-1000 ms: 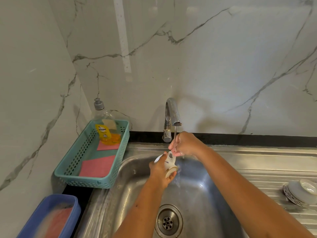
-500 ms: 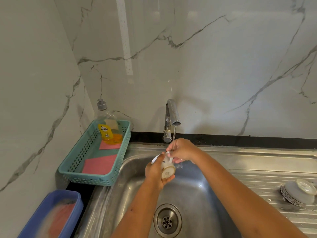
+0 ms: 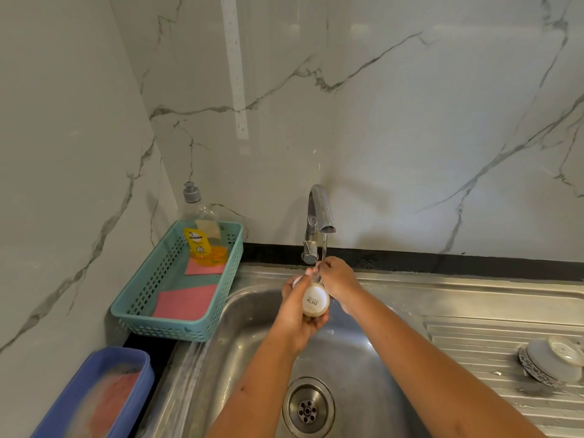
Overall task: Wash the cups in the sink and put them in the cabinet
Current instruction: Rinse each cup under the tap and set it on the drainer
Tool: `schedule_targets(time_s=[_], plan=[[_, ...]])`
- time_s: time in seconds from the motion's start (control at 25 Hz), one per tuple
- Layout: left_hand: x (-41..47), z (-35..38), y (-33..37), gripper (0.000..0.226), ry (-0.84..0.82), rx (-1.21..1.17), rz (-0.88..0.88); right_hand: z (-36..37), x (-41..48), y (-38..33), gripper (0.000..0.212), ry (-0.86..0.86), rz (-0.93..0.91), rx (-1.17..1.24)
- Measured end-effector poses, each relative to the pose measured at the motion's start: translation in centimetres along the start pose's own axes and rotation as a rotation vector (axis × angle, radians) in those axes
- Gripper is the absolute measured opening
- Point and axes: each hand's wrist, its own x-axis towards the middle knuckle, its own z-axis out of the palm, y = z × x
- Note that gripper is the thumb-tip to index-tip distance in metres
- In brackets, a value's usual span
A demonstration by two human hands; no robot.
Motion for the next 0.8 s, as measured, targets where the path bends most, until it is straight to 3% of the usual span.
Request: schedule_targets(time_s=[0.08,0.28,0.48,0.64,0.8], plan=[[-0.2,0.5,0.3,0.048,-0.037,0.025,0.043,-0.3,0.0,0.5,0.021,0.025,0.0,0.032],[-0.5,2.2,0.8,0.04,-0.011,0.136,0.116,-1.5,-0.4,2.7,0.023,0.166,-0.265,-0.072],[-0.8,2.9,1.0,0.006,0.086,0.272,0.205,-1.5,-0.8,3.5,0.044,0.082,-0.097,0.022],[-0.2,2.8,1.2,0.023,0.169,0.561,0.275,-1.0,-1.1,3.2,0.061,0.134,0.002,0.066],[-0.4,2.6,2.3,0.014,0.099,0.647,0.48,-0.8,-1.4,1.7,0.053,0.017,0.305,0.353]])
